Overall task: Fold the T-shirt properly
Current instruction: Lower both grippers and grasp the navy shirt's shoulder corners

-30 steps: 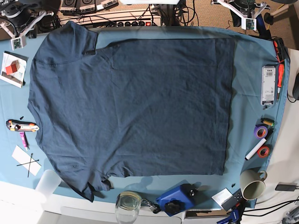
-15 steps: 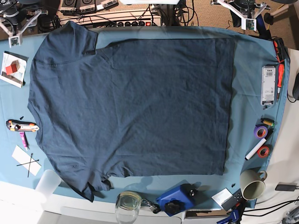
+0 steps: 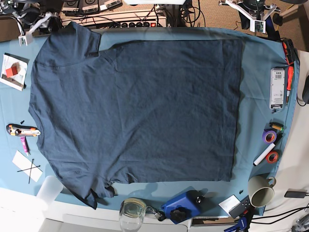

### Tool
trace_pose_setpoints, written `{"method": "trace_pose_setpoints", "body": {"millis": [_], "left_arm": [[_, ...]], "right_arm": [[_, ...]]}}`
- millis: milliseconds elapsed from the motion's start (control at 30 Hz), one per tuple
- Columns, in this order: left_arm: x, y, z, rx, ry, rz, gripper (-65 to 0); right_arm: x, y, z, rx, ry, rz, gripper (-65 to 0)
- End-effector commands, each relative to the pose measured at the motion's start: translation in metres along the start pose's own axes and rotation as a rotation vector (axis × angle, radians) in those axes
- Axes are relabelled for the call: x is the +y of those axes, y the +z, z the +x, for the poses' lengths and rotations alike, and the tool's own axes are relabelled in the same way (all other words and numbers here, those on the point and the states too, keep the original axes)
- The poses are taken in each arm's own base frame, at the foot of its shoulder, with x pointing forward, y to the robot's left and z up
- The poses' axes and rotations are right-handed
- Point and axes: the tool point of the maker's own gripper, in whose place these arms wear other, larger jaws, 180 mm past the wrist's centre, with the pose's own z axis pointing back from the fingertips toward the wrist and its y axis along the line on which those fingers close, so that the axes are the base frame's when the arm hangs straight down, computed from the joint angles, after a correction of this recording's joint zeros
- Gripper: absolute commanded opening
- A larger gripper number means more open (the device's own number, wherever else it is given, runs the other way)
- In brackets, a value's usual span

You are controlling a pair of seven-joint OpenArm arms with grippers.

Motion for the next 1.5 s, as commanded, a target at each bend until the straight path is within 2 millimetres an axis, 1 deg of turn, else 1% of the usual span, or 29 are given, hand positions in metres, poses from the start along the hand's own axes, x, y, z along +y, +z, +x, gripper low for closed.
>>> {"method": "trace_pose_setpoints", "body": {"millis": [0, 133, 233, 433, 600, 633, 700, 833, 867, 967, 1100, 1200, 1300, 1367, 1467], "left_arm": [[0.001, 0.004, 0.005, -0.020, -0.008, 0.001, -65.0], [0.002, 0.004, 0.005, -0.020, -0.012, 0.000, -65.0], [0.002, 0.004, 0.006, -0.021, -0.019, -0.001, -65.0], [0.002, 0.000, 0.012, -0.041, -0.019, -0.001, -65.0], [0.002, -0.001, 0.016, -0.051, -0.018, 0.000, -65.0], [0.002, -0.001, 0.016, -0.051, -0.018, 0.000, -65.0], [0.002, -0.001, 0.016, -0.051, -0.018, 0.000, -65.0], [0.002, -0.001, 0.016, -0.051, -0.018, 0.000, -65.0], [0.002, -0.001, 0.016, -0.051, -0.018, 0.000, -65.0], [0.002, -0.002, 0.017, -0.053, -0.017, 0.000, -65.0], [0.002, -0.002, 0.018, -0.057, -0.017, 0.000, -65.0], [0.002, -0.002, 0.018, -0.057, -0.017, 0.000, -65.0], [0.002, -0.003, 0.020, -0.064, -0.017, 0.000, -65.0], [0.002, -0.006, 0.027, -0.084, -0.016, 0.001, -65.0], [0.002, -0.013, 0.044, -0.130, -0.015, 0.001, -65.0]], "right_arm": [[-0.003, 0.006, 0.015, -0.043, 0.018, -0.004, -36.1], [-0.002, 0.003, 0.028, -0.079, 0.021, 0.002, -36.1], [-0.001, 0.001, 0.033, -0.089, 0.023, 0.005, -36.1], [0.009, -0.005, 0.030, -0.075, 0.029, 0.040, -36.1], [0.030, -0.011, 0.025, -0.046, 0.011, 0.127, -36.8], [0.034, -0.012, 0.025, -0.045, 0.005, 0.146, -38.2], [0.040, -0.011, 0.028, -0.060, -0.013, 0.181, -43.2], [0.048, -0.009, 0.033, -0.087, -0.039, 0.226, -49.4], [0.048, -0.009, 0.034, -0.089, -0.039, 0.227, -52.4], [0.050, -0.008, 0.038, -0.113, -0.047, 0.239, -65.0], [0.052, -0.006, 0.044, -0.138, -0.046, 0.244, -65.0], [0.051, 0.000, 0.051, -0.165, -0.030, 0.231, -65.0], [0.048, 0.018, 0.072, -0.248, 0.004, 0.187, -65.0], [0.047, 0.034, 0.087, -0.303, 0.036, 0.162, -65.0], [0.044, 0.048, 0.099, -0.340, 0.075, 0.124, -65.0]]}}
